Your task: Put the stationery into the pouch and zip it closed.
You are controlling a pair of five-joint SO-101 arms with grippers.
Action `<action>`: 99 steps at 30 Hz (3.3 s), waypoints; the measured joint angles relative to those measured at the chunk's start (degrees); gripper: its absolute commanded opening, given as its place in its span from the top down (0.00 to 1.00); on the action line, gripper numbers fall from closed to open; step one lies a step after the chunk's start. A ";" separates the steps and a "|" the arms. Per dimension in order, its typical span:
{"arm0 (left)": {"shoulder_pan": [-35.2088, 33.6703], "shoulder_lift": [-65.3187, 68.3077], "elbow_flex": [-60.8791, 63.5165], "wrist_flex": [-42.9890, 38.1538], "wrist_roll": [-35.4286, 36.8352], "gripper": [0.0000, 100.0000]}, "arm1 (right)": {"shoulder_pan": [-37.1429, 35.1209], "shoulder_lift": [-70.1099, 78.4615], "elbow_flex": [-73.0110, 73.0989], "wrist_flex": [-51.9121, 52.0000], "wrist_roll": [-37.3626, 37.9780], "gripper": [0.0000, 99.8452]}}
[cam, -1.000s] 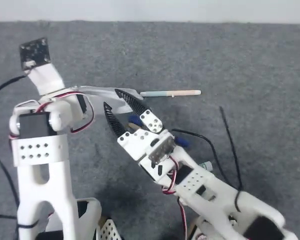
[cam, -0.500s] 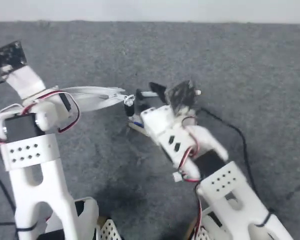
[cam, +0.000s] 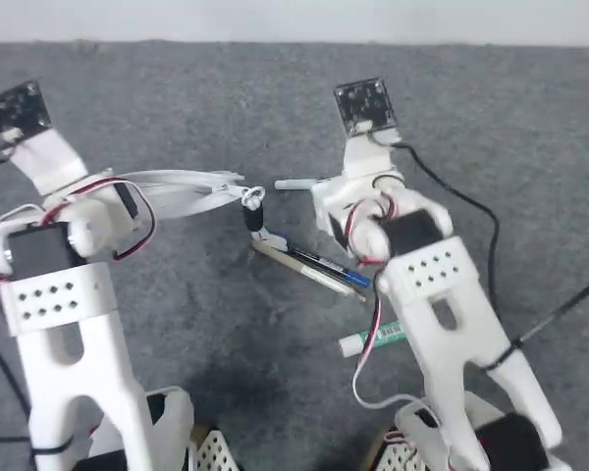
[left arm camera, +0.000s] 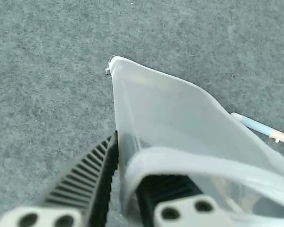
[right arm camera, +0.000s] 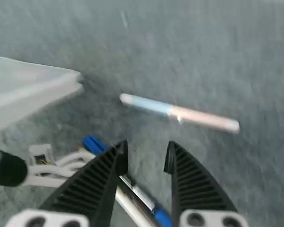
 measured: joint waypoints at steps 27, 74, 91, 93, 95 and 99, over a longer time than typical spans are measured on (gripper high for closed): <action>0.00 0.00 0.62 0.00 0.00 0.99 | 1.14 1.49 17.67 27.52 -19.52 0.88; -0.18 0.00 2.99 -3.69 0.00 0.99 | 5.36 19.52 21.71 16.79 -19.52 0.77; -0.18 0.00 2.99 -3.69 0.18 0.99 | 5.45 19.60 11.08 26.90 -16.79 0.99; -0.18 0.00 2.99 -3.69 0.18 0.99 | 5.45 19.60 7.82 30.07 -16.70 0.99; -0.18 0.00 2.99 -3.69 0.18 0.99 | 5.45 19.25 5.45 32.62 -16.70 0.99; -0.18 0.00 2.99 -3.69 0.18 0.99 | 5.36 12.22 3.16 35.43 -16.70 0.99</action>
